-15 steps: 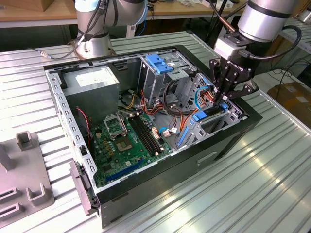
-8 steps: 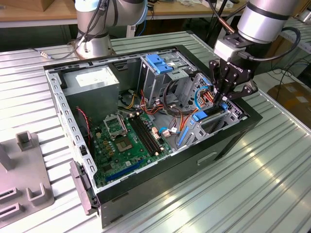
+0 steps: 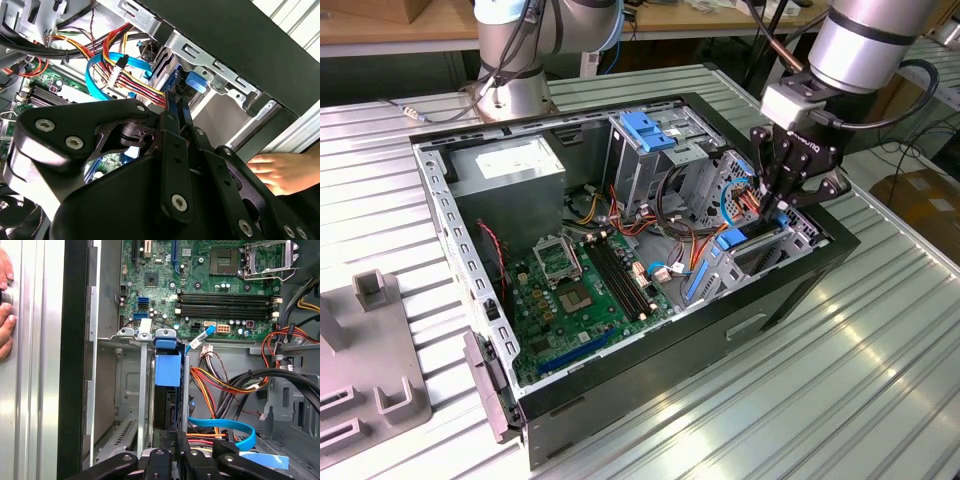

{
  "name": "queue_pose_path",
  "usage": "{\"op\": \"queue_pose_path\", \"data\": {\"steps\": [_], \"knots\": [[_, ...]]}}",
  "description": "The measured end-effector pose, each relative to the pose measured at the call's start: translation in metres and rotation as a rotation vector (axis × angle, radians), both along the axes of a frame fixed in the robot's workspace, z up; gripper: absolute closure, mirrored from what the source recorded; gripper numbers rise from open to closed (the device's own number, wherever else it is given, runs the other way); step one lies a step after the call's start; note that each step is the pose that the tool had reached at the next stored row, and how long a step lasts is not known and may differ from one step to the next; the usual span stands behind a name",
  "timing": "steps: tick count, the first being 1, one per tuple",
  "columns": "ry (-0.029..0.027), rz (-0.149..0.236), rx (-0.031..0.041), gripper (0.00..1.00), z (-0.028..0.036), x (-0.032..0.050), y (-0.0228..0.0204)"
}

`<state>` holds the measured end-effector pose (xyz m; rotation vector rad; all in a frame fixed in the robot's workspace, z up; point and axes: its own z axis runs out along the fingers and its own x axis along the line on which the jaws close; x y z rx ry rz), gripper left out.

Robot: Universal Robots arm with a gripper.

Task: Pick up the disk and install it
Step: 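Insert the first disk wire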

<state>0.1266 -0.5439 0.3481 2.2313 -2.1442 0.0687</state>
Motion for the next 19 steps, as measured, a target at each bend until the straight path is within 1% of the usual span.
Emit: {"op": "queue_pose_path", "data": {"steps": [10,12,14,16,19], "knots": [[0.0000,0.000,-0.0004,0.84,-0.0032,0.0000,-0.0013],[-0.0001,0.000,0.0010,0.84,-0.0033,0.0000,-0.0013],[0.0000,0.000,0.0019,0.84,-0.0014,0.0000,-0.0013],[0.0000,0.000,0.0011,0.84,0.0013,0.0000,-0.0013],[0.0000,-0.003,0.0015,0.84,0.0019,0.0000,-0.0013]]}}
